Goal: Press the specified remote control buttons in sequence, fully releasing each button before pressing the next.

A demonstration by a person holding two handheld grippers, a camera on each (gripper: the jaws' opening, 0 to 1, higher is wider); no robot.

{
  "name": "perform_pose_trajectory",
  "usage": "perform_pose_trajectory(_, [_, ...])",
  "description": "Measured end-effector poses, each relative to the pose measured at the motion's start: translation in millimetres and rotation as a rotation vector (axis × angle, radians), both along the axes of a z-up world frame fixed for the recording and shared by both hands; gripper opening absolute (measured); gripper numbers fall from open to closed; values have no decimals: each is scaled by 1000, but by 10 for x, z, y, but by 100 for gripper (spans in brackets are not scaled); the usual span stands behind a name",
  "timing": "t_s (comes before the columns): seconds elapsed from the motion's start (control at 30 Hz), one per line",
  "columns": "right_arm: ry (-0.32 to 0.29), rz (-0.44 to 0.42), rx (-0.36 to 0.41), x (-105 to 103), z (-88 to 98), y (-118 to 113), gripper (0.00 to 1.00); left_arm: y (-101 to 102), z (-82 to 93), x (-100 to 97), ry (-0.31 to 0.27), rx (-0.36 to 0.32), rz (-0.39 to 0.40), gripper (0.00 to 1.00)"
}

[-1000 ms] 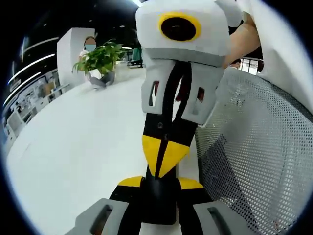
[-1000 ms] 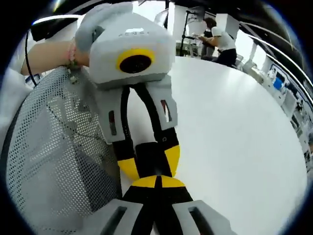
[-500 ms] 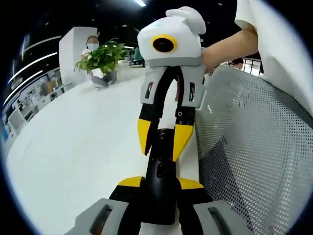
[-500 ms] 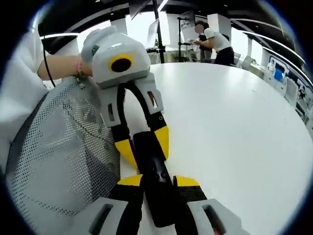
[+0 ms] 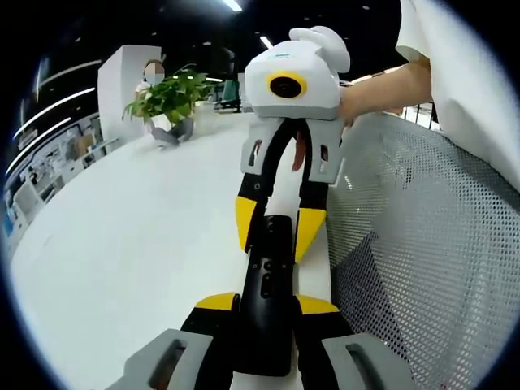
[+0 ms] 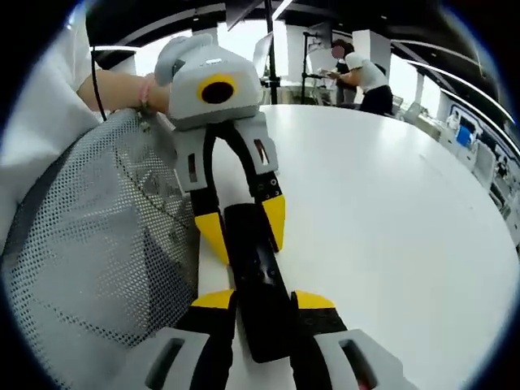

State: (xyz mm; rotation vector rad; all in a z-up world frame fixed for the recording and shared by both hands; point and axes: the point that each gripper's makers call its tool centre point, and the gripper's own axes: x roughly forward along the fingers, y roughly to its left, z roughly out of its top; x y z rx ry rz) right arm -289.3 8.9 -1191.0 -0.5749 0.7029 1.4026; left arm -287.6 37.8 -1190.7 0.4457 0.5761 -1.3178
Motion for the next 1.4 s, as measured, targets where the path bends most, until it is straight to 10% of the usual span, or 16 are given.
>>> perform_pose_trajectory(0.17, [-20, 43, -25, -15, -10, -33, 23, 5, 6, 8, 27, 36, 9, 26])
perform_pose_trajectory(0.27, [-16, 33, -24, -15, -12, -38, 22, 77, 30, 5, 156, 61, 108, 31])
perform_pose_trajectory(0.37, [-35, 33, -36, -5, -22, -52, 22, 104, 253, 32, 134, -14, 152, 38])
perform_pose_trajectory(0.7, [-20, 5, -32, 16, -10, -44, 23, 549, 1216, 240, -123, -403, 592, 100])
perform_pose_trajectory(1.0, [36, -12, -50, 31, 45, -102, 27, 1012, 1499, 256, -335, -485, 912, 100])
perform_pose_trajectory(1.4, [-6, 128, -172, 1, -35, -63, 21, 1195, 1642, 301, -450, -557, 1009, 100])
